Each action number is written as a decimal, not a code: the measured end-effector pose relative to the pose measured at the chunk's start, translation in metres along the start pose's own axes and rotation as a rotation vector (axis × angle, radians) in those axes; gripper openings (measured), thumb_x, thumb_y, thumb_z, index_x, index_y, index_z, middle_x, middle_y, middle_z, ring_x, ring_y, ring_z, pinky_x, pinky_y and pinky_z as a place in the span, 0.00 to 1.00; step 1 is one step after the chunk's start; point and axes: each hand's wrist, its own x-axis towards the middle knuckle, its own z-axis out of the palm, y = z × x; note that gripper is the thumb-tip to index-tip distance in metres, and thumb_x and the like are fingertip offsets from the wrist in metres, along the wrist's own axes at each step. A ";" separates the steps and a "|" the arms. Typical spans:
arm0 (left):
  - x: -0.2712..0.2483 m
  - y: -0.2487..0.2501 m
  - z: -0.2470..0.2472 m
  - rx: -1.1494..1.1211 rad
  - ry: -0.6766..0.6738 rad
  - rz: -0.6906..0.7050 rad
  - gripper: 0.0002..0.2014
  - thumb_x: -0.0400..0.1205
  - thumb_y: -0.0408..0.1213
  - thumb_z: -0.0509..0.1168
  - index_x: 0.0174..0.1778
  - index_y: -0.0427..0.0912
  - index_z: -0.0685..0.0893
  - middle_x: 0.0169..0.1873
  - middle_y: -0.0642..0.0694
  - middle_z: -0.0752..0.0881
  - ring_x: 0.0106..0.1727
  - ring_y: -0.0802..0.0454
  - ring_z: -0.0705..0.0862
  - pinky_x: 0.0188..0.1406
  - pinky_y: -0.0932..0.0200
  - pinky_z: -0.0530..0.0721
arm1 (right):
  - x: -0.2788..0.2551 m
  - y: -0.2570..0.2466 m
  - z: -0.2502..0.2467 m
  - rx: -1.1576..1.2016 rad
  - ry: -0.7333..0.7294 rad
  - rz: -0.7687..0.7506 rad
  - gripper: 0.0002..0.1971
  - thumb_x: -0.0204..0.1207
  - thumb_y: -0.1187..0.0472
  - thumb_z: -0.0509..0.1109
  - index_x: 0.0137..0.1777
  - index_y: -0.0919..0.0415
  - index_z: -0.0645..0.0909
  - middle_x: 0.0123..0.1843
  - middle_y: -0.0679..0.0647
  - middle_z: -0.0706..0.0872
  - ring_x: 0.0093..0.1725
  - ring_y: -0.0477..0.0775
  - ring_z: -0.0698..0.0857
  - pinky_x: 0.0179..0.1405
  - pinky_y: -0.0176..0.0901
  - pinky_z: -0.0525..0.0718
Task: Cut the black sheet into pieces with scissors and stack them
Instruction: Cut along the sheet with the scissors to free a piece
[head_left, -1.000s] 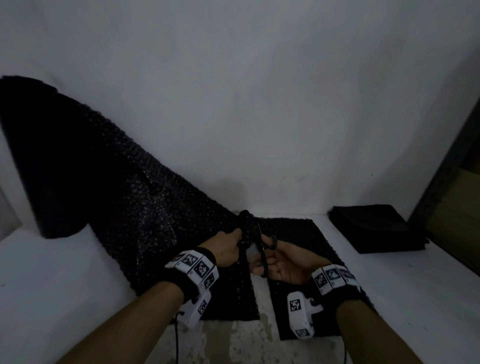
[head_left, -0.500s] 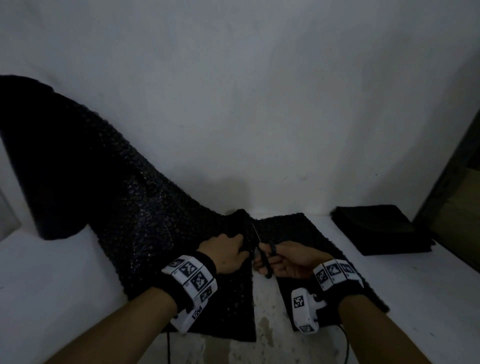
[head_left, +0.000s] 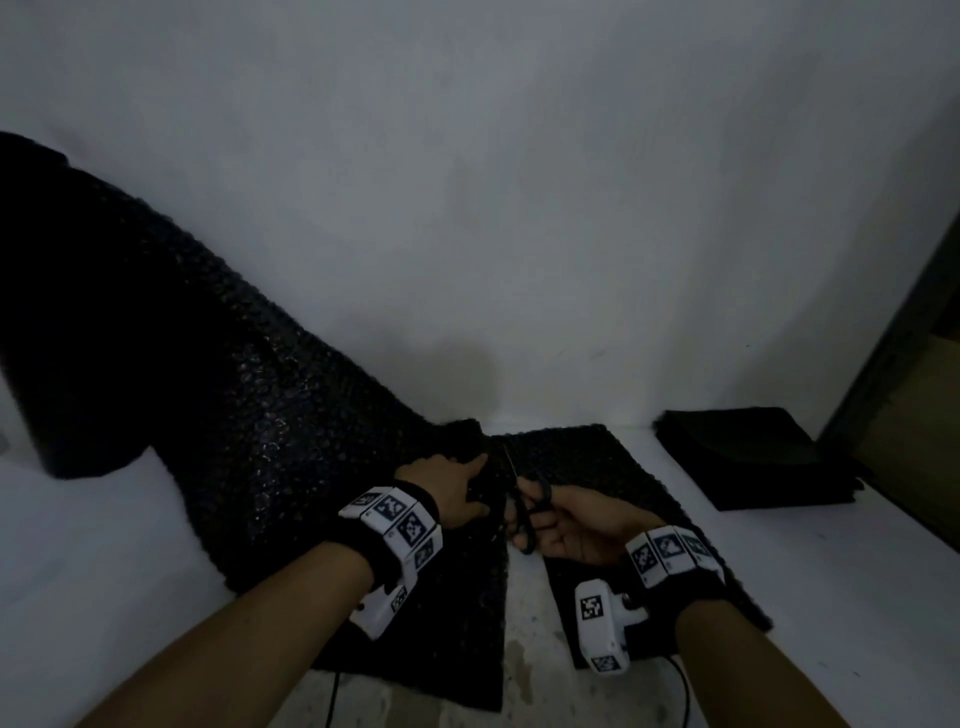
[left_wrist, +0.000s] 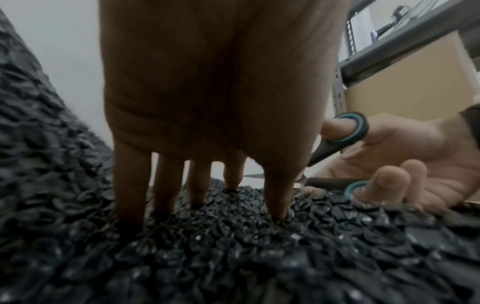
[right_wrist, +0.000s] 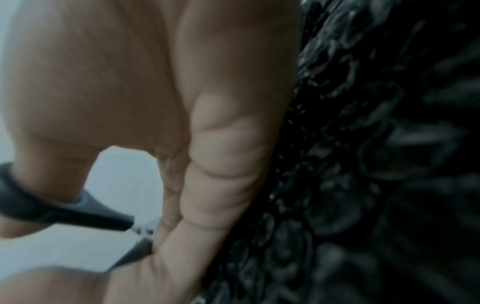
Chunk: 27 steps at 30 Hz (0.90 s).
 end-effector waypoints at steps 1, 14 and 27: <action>-0.002 0.000 -0.001 0.008 -0.008 -0.011 0.41 0.82 0.68 0.57 0.87 0.63 0.43 0.83 0.42 0.65 0.75 0.38 0.74 0.69 0.43 0.80 | -0.001 -0.002 0.002 0.008 -0.010 -0.001 0.26 0.77 0.43 0.71 0.58 0.69 0.82 0.46 0.62 0.86 0.42 0.53 0.87 0.36 0.37 0.84; -0.008 0.002 -0.010 0.017 0.020 -0.063 0.43 0.81 0.71 0.56 0.87 0.63 0.43 0.77 0.38 0.73 0.73 0.37 0.76 0.69 0.45 0.79 | 0.004 0.000 0.000 -0.036 0.001 -0.038 0.24 0.75 0.47 0.75 0.59 0.67 0.81 0.53 0.64 0.85 0.45 0.55 0.89 0.47 0.42 0.86; -0.011 0.009 -0.008 0.174 0.080 -0.064 0.41 0.78 0.74 0.56 0.86 0.60 0.60 0.72 0.41 0.77 0.69 0.40 0.79 0.61 0.49 0.80 | 0.008 -0.002 -0.002 -0.132 -0.003 -0.018 0.24 0.72 0.42 0.77 0.52 0.65 0.84 0.49 0.66 0.86 0.44 0.55 0.86 0.56 0.47 0.83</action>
